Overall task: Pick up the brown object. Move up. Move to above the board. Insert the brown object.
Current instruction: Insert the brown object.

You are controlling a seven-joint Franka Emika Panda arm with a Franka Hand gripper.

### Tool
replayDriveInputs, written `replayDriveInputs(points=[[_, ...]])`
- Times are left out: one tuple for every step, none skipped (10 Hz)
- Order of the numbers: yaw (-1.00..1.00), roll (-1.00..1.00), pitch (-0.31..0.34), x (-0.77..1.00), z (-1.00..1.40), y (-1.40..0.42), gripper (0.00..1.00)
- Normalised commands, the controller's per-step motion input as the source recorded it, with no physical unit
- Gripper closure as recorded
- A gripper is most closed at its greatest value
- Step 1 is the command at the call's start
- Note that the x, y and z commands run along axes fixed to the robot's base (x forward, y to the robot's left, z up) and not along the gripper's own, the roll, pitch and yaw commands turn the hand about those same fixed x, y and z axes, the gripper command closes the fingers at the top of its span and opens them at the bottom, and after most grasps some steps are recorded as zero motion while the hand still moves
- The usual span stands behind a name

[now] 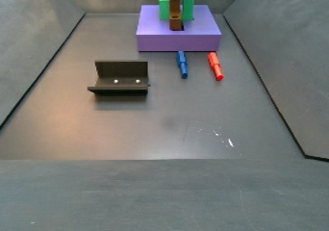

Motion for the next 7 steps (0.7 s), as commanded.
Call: replayDriveInputs(points=[[0.13,0.13,0.0,-0.04,-0.22,0.01,1.0],[0.24,0.08,-0.006,-0.27,-0.11,0.04,1.0],[0.33,0.06,-0.033,-0.33,-0.05,0.01,1.0],[0.32,0.07,-0.017,-0.21,-0.04,0.0,1.0],[0.09,0.03,0.0,0.08,-0.12,-0.04,1.0],[0.0,0.02,0.019,0.18,-0.26,-0.04,1.0],[0.0,0.0,0.0,0.17,-0.42,-0.04,1.0]])
